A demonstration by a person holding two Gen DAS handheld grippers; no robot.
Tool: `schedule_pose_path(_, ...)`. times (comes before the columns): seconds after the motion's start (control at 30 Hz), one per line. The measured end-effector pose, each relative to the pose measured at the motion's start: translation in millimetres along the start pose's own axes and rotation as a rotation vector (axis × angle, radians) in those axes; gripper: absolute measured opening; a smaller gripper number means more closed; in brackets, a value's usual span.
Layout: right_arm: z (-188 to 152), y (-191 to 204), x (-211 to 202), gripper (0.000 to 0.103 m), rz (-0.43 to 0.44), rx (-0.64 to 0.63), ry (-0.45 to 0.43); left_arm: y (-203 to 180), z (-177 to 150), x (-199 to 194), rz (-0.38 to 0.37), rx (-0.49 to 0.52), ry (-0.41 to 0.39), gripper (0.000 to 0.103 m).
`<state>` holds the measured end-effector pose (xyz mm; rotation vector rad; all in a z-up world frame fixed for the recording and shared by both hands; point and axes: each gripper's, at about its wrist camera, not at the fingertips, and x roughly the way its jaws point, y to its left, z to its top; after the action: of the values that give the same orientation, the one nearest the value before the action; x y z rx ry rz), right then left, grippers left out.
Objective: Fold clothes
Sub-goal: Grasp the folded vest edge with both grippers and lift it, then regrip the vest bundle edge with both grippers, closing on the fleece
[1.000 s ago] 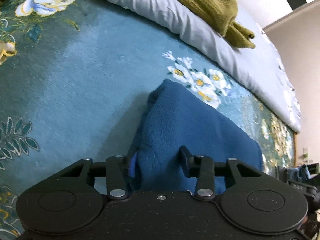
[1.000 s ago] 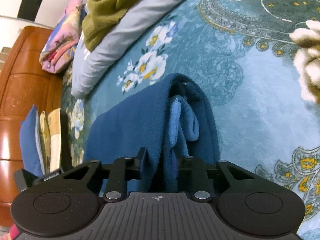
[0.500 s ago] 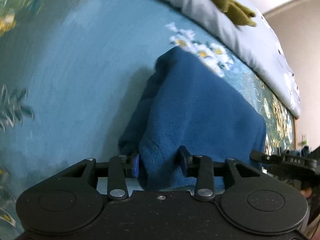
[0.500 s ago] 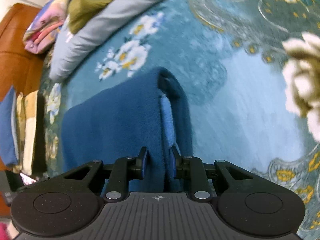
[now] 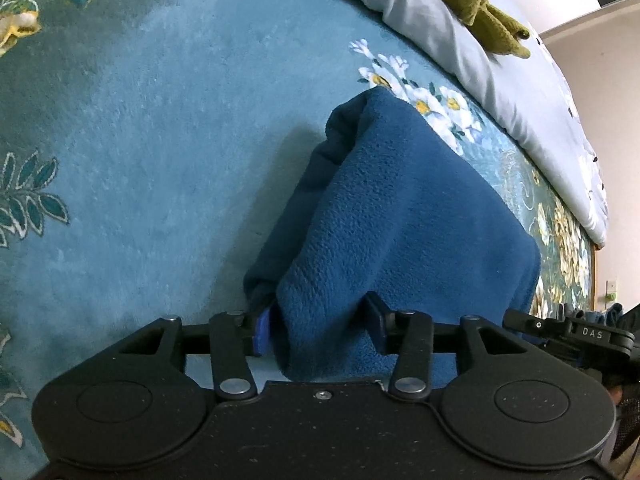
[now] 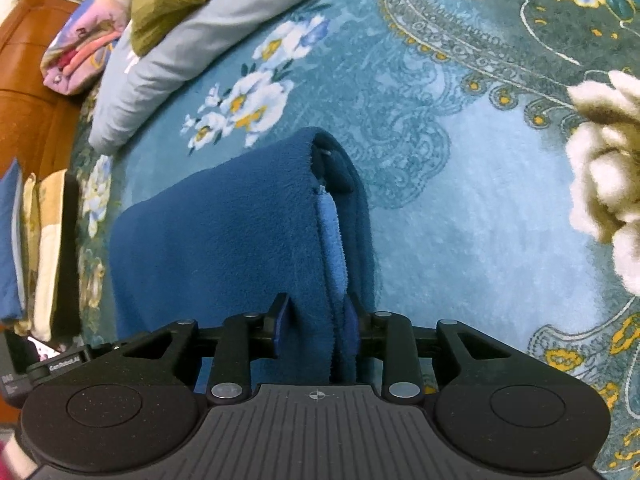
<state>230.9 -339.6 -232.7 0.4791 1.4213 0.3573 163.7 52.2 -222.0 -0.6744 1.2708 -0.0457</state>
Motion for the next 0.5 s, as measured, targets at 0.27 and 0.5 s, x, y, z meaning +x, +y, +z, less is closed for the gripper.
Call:
schedule_pose_path(0.27,0,8,-18,0.094,0.052,-0.064,-0.046,-1,2,-30,-0.022,0.034,-0.055,0.089)
schedule_pose_path(0.5,4,-1,-18,0.103,0.082,-0.058,-0.096,-3,22,-40,-0.066,0.142,-0.097,0.101)
